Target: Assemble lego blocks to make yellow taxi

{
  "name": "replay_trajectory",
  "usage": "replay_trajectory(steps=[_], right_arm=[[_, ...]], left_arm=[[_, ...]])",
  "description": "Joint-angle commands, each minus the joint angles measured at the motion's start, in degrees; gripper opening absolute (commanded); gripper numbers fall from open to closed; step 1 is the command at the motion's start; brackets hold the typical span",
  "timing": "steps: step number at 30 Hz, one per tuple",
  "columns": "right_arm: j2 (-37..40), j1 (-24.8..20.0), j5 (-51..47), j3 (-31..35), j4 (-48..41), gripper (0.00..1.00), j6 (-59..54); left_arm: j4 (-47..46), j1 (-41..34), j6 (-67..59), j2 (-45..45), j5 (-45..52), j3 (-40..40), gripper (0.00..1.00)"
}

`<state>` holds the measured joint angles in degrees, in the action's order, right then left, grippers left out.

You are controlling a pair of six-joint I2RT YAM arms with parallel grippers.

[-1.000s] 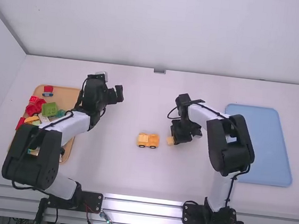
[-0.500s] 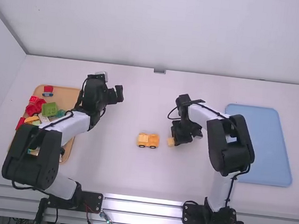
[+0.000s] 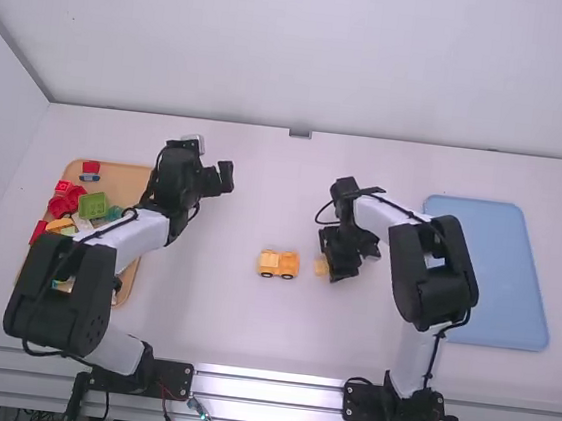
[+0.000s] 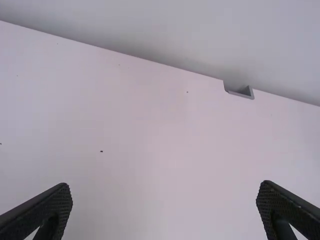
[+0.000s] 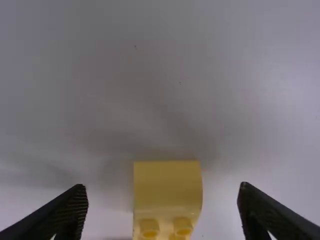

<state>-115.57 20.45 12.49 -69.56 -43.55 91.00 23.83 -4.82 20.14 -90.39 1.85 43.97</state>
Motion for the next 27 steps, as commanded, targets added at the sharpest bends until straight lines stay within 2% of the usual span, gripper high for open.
replay_trajectory(steps=[1, 4, 9, 20, 24, 27], right_arm=[[1.2, -0.6, 1.7, 0.1, -0.3, 0.89, 0.0], [1.3, -2.2, 4.8, 0.1, -0.2, 1.0, -3.0], [1.3, -4.6, 8.0, 0.1, -0.3, 0.99, -6.5], [1.4, -11.6, 20.3, 0.1, 1.9, 0.99, -22.7], [1.7, -12.9, 20.4, -0.9, 1.9, 0.99, -25.9], [1.8, -12.7, 17.8, -5.3, -3.0, 0.99, -32.6]], left_arm=[[0.0, 0.3, 0.0, -0.3, 0.5, -0.5, 0.99], [0.0, 0.3, 0.0, -0.3, 0.5, -0.5, 0.99], [0.0, 0.3, 0.0, -0.3, 0.5, -0.5, 0.99], [0.0, 0.3, 0.0, -0.3, 0.5, -0.5, 0.99], [0.2, 0.3, 0.0, -0.3, 0.5, -0.5, 0.99], [0.2, 0.3, 0.0, -0.3, 0.5, -0.5, 0.99]])
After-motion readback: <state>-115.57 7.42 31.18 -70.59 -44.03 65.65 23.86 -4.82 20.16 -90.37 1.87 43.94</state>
